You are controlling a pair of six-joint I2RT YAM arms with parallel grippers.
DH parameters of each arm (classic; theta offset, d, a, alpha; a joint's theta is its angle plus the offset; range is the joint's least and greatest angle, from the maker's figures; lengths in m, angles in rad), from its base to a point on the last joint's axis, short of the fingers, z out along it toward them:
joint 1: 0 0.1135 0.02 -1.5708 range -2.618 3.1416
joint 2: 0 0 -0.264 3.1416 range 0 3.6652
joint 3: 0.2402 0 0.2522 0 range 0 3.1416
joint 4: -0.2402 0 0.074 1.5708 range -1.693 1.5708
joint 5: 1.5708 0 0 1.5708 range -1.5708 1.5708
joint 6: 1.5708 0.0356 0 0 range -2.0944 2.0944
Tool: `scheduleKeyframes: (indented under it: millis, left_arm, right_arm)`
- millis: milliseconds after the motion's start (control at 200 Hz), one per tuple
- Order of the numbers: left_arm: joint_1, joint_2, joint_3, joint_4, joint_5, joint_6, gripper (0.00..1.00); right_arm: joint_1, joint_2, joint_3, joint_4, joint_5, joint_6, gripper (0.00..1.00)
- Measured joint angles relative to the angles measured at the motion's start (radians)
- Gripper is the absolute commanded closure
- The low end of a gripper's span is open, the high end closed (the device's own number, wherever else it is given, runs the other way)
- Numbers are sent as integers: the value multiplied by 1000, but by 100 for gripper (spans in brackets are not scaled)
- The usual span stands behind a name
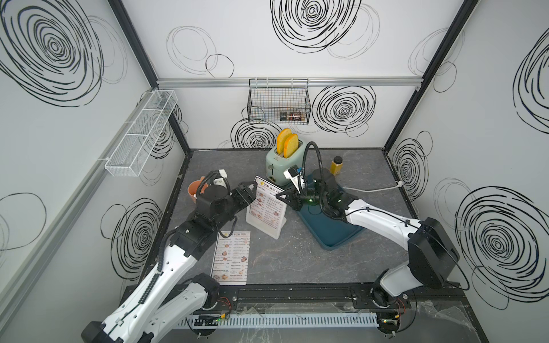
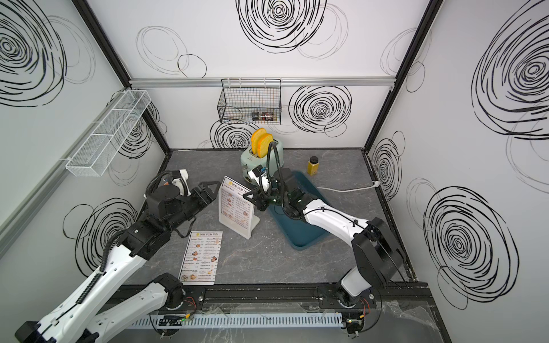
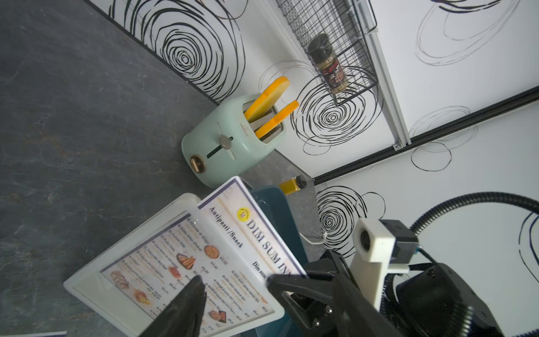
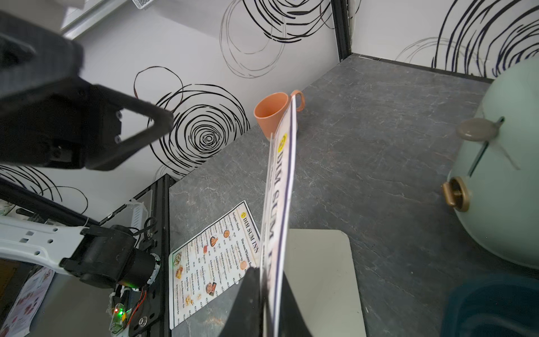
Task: Replace the menus in the menu holders
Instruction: Insert the menu into the menu holder.
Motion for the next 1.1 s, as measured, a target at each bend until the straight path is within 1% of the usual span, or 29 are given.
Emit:
scheduleKeyframes:
  millis: [85,130,180,240,355,430,565,655,720,876,996,1041,1096]
  left_arm:
    - [-4,45,54,-2,11,8,35]
    - [-7,73,81,-4,19,11,37]
    - [-11,100,106,-9,26,15,38]
    - [-17,133,129,-12,32,18,40]
    - [-30,182,150,-12,40,23,45]
    - [-36,208,155,-13,44,23,46]
    - [-54,261,188,-13,50,17,47]
    - [-63,288,207,-14,63,8,47]
    - [-69,304,216,-14,63,3,47]
    - [-79,335,233,-18,63,-2,47]
    - [-87,372,269,-46,60,-2,49]
    - [-90,392,291,-68,53,-6,51]
    - [-94,421,330,-109,39,-12,53]
  right_arm:
    - [0,0,7,-13,0,-13,70]
    - [0,0,12,-18,2,-14,68]
    - [0,0,16,-19,4,-17,68]
    - [-1,-1,21,-18,6,-16,71]
    - [-1,-7,33,-19,11,-14,84]
    - [-1,-10,37,-16,11,-17,89]
    - [1,-10,37,-19,9,-15,90]
    - [6,-5,37,-19,9,-16,89]
    - [12,2,37,-20,10,-19,84]
    - [13,3,37,-25,18,-21,60]
    - [9,-3,36,-32,33,-27,46]
    - [5,-14,35,-39,47,-26,43]
    - [0,-40,27,-40,72,-25,42]
